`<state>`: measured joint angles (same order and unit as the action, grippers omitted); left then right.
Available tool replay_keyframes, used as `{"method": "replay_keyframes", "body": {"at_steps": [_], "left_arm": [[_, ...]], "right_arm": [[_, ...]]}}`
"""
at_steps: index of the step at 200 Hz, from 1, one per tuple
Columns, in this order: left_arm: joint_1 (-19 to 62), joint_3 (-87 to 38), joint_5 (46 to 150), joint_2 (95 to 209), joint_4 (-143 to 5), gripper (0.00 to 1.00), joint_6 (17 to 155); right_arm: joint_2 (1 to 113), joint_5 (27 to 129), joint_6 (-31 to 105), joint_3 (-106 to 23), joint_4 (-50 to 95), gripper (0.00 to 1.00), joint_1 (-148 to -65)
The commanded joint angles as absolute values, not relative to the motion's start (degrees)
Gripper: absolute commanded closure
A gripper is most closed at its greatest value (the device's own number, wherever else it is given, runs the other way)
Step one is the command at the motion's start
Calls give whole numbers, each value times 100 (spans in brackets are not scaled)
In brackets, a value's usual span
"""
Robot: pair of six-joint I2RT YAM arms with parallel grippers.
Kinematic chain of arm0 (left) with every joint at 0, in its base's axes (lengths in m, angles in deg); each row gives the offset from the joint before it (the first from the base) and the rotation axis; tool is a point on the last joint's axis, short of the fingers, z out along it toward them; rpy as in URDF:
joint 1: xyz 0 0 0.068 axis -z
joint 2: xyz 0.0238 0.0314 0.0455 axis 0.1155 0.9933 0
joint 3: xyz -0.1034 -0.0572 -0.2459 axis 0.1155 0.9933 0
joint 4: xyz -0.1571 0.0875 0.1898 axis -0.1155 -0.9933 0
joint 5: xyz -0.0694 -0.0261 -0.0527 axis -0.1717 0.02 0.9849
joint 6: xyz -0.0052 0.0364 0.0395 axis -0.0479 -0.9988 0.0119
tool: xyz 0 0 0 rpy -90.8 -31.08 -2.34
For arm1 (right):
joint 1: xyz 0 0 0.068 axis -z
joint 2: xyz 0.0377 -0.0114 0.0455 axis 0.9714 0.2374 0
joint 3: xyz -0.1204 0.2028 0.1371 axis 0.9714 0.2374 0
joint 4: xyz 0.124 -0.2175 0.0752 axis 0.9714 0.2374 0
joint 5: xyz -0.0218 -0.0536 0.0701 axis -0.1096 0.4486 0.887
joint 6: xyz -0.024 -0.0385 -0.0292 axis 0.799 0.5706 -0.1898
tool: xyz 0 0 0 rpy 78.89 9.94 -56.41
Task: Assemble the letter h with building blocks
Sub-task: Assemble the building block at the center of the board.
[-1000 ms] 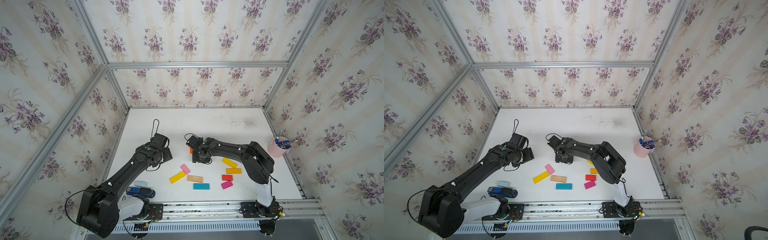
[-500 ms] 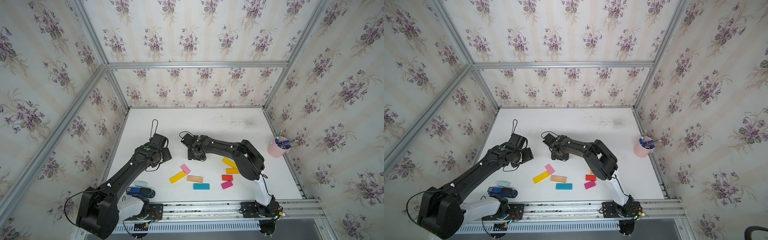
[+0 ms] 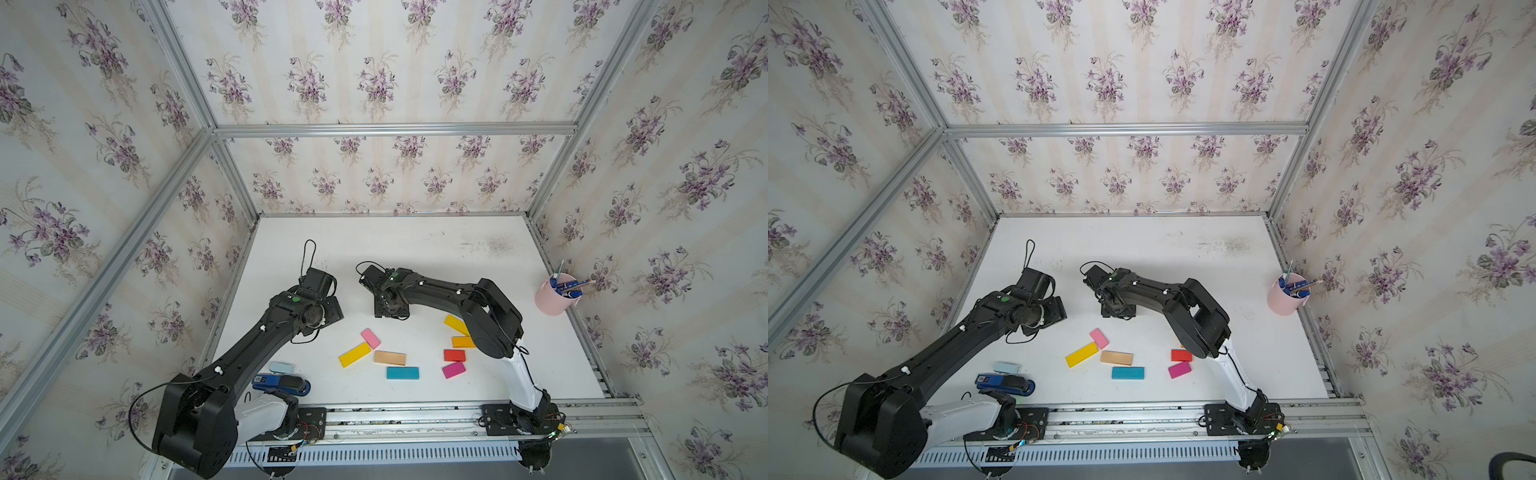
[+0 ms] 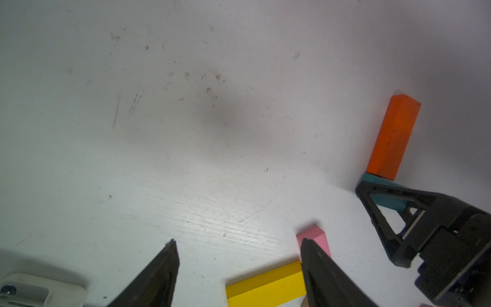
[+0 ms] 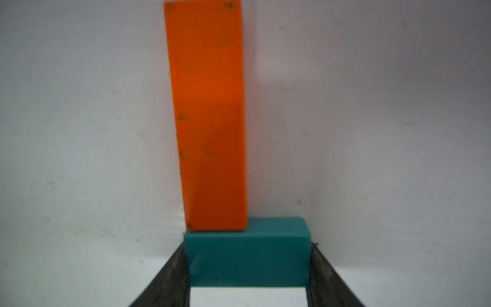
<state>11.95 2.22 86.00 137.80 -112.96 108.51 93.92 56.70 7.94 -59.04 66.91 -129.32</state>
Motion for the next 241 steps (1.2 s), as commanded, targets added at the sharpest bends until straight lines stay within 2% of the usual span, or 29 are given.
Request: {"method": "replay_keyframes", "body": {"at_steps": [1,36,84,186,223,241], "left_arm": [[1181,180,8605,13800,-11247,25,10747],[1178,141,8621,13770,-11258,25,10739],[1182,140,8658,13783,-11249,25,10761],[1182,106,8685,13896,-11205,25,10723],[1178,110,8676,13878,-11210,25,10715],[1182,138,8676,13865,-11209,25,10712]], "right_arm": [[9536,5770,773,-5848,6840,48,-12926],[9575,5785,768,-5907,6876,36,-12934],[9553,5686,755,-5961,6962,29,-12926],[9584,5699,628,-5905,6943,40,-12902],[9597,5737,595,-5887,6925,40,-12908],[9563,5741,636,-5876,6907,35,-12904]]}}
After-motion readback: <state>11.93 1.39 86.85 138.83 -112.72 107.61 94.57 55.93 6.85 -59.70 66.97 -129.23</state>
